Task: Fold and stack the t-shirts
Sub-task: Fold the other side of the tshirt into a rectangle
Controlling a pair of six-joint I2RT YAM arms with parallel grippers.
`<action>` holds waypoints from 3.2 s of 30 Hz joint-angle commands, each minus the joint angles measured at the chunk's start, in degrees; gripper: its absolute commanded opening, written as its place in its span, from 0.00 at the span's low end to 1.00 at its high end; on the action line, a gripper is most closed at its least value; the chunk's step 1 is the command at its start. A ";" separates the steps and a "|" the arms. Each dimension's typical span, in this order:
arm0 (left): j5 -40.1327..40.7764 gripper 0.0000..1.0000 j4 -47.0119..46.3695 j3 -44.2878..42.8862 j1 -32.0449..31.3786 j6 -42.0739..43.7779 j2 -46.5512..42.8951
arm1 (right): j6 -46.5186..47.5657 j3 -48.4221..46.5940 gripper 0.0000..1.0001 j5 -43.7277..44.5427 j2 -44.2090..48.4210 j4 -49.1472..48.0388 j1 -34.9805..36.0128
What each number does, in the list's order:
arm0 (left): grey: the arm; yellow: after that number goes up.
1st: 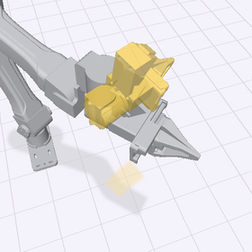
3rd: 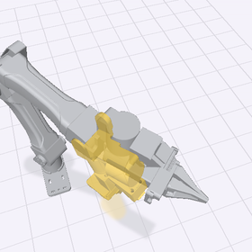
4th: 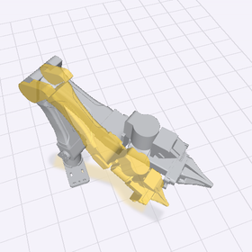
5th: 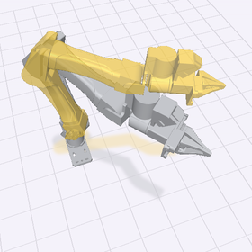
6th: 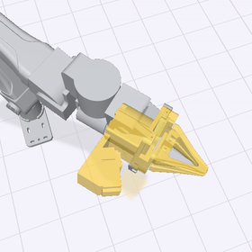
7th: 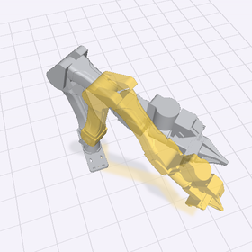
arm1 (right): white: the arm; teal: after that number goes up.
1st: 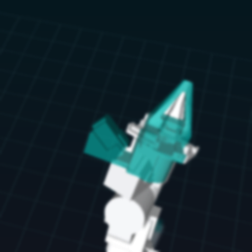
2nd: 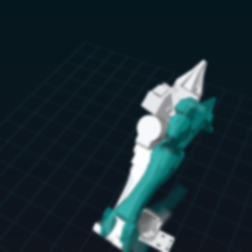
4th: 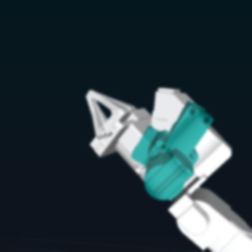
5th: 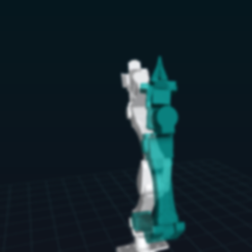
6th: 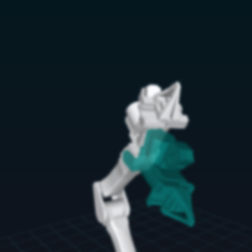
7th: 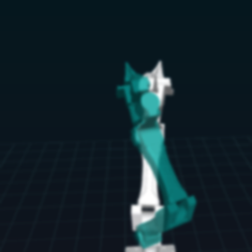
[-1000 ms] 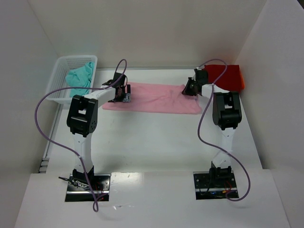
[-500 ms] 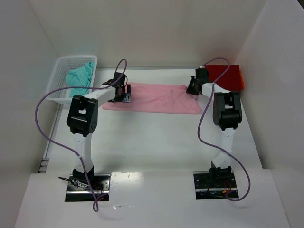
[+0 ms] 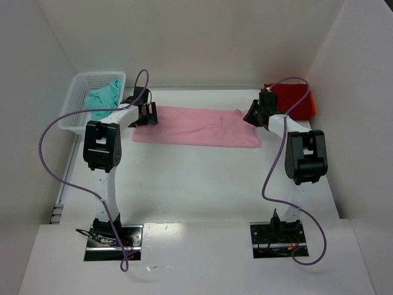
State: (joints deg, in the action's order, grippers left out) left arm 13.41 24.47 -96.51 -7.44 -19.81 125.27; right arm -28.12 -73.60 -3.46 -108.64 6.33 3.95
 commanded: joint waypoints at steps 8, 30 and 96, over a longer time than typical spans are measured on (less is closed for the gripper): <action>-1.54 0.95 -1.18 -5.71 0.06 0.30 3.13 | -1.85 6.45 0.33 -1.11 4.66 -2.90 0.63; 4.35 0.95 -4.86 -2.19 0.59 -0.40 -7.67 | -1.32 10.94 0.25 0.12 7.75 -2.90 0.63; -23.85 1.00 -0.75 -11.95 0.59 19.52 -4.42 | -9.23 13.05 0.15 13.48 10.56 15.02 0.63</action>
State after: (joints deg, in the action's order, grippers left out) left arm -2.57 21.58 -105.25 -7.20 -10.02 122.78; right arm -35.68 -61.36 7.05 -100.14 18.13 4.14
